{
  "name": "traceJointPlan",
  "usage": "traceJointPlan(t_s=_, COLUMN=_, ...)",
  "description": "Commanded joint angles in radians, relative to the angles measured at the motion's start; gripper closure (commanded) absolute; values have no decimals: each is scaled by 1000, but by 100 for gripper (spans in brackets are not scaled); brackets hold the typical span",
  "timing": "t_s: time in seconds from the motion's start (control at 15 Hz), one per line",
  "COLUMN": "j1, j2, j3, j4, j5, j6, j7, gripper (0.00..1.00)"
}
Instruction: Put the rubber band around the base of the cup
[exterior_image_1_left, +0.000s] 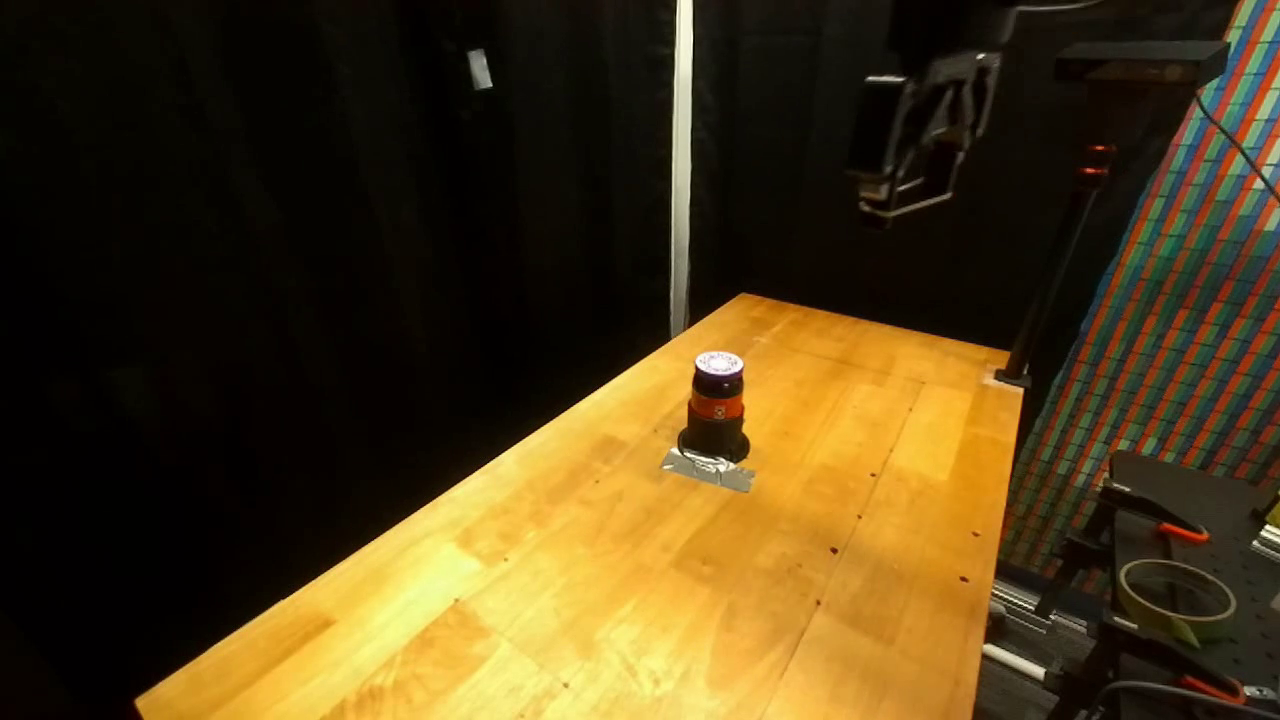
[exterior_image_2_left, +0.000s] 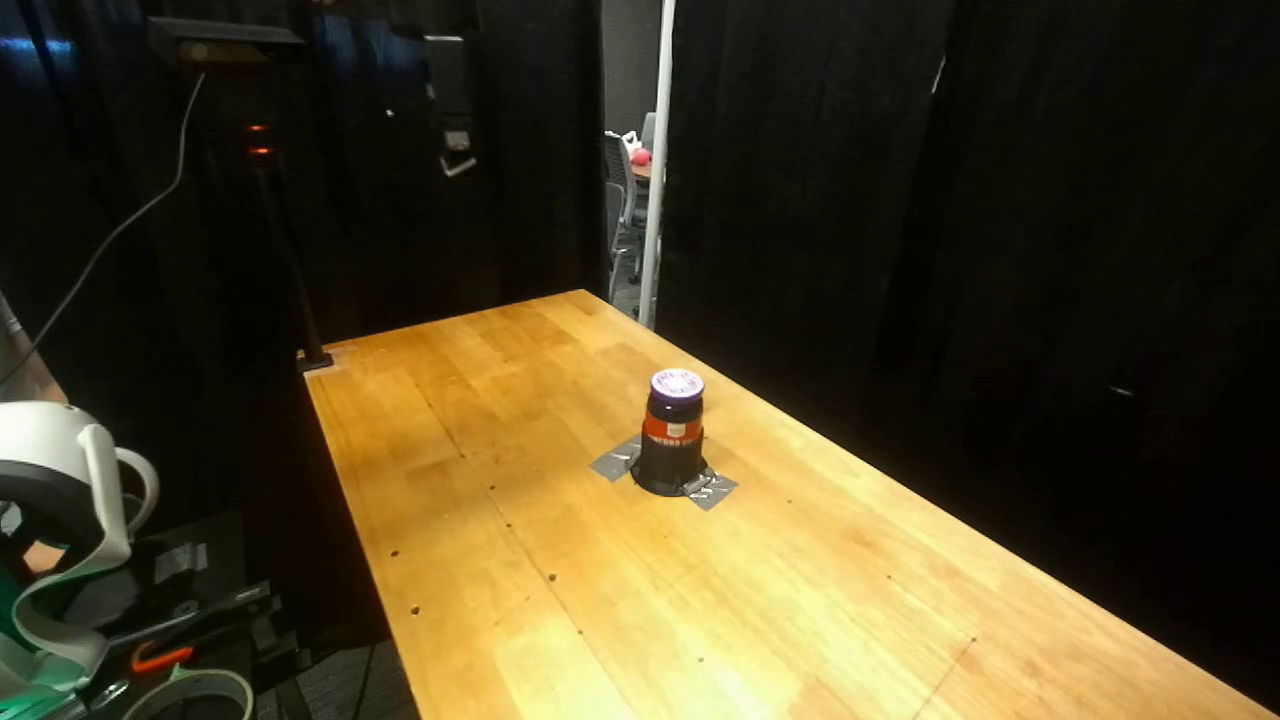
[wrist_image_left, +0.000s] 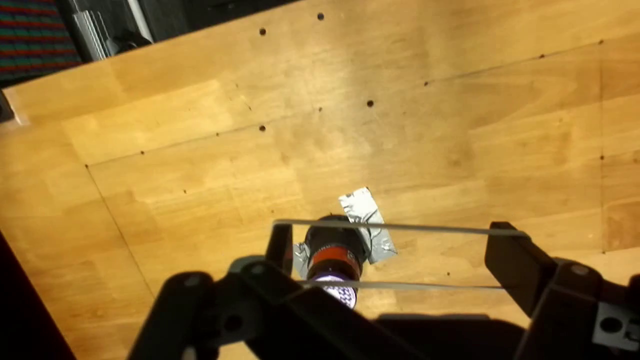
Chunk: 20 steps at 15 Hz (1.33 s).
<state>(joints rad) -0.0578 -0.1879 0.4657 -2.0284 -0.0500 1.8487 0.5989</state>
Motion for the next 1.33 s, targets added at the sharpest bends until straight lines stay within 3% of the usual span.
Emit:
traceJointPlan(t_s=0.0, j1=83, j2=240, j3=-88, j4=163, j5=-75, j6=101, j7=-2, gripper=0)
traceJointPlan(t_s=0.33, j1=165, j2=420, j3=-221, j4=273, j5=-25, j6=163, j7=-119, gripper=0)
traceJointPlan(t_s=0.67, j1=198, j2=525, j3=-296, j4=326, j5=-10, j6=176, j7=-202, gripper=0)
traceJointPlan(t_s=1.27, j1=218, j2=646, j3=-390, j4=371, j5=-33, j6=274, j7=-171, gripper=0)
